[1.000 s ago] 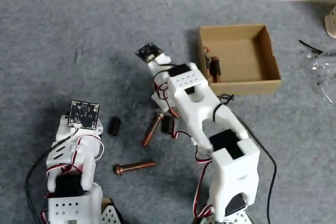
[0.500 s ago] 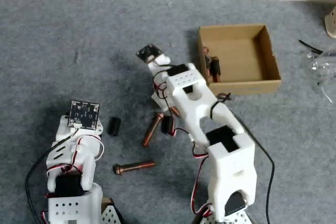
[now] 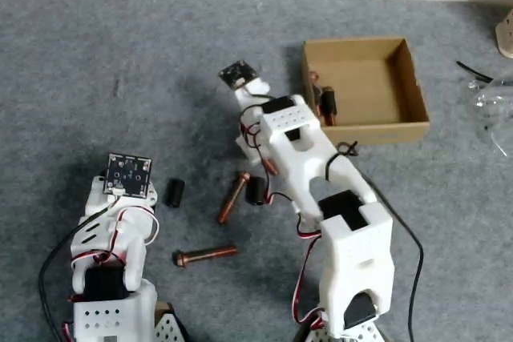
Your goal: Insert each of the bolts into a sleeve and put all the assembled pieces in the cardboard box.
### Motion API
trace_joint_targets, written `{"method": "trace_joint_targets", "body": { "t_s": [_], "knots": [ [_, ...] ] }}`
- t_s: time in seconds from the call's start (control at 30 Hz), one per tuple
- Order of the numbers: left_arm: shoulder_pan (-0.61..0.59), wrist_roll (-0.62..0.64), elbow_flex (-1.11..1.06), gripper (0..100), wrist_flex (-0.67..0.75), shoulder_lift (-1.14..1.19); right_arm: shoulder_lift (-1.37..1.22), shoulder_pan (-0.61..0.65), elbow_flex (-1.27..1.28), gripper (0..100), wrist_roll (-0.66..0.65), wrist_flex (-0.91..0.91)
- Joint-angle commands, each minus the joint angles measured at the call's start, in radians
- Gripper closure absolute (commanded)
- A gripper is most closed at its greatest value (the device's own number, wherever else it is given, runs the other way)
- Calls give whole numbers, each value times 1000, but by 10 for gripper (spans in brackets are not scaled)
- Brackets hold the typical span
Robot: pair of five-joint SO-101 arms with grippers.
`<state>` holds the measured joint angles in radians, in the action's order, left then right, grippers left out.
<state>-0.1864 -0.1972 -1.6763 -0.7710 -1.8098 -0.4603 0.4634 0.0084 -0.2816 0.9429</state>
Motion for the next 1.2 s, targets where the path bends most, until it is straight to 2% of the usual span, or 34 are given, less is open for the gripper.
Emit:
{"method": "trace_joint_targets", "body": {
  "t_s": [0.0,0.43,0.6,0.8,1.17],
  "knots": [
    [-12,-2,-10,993,29,-13,22,-35,-18,967,12,-81],
    [-12,-2,-12,993,29,-13,30,-35,24,994,6,-90],
    [-12,-2,-12,993,29,-13,48,-33,22,994,6,-35],
    [-12,-2,-12,993,29,-13,237,-8,148,994,6,-35],
    [-12,-2,-12,993,29,-13,662,93,553,994,6,-188]
  ]
}}
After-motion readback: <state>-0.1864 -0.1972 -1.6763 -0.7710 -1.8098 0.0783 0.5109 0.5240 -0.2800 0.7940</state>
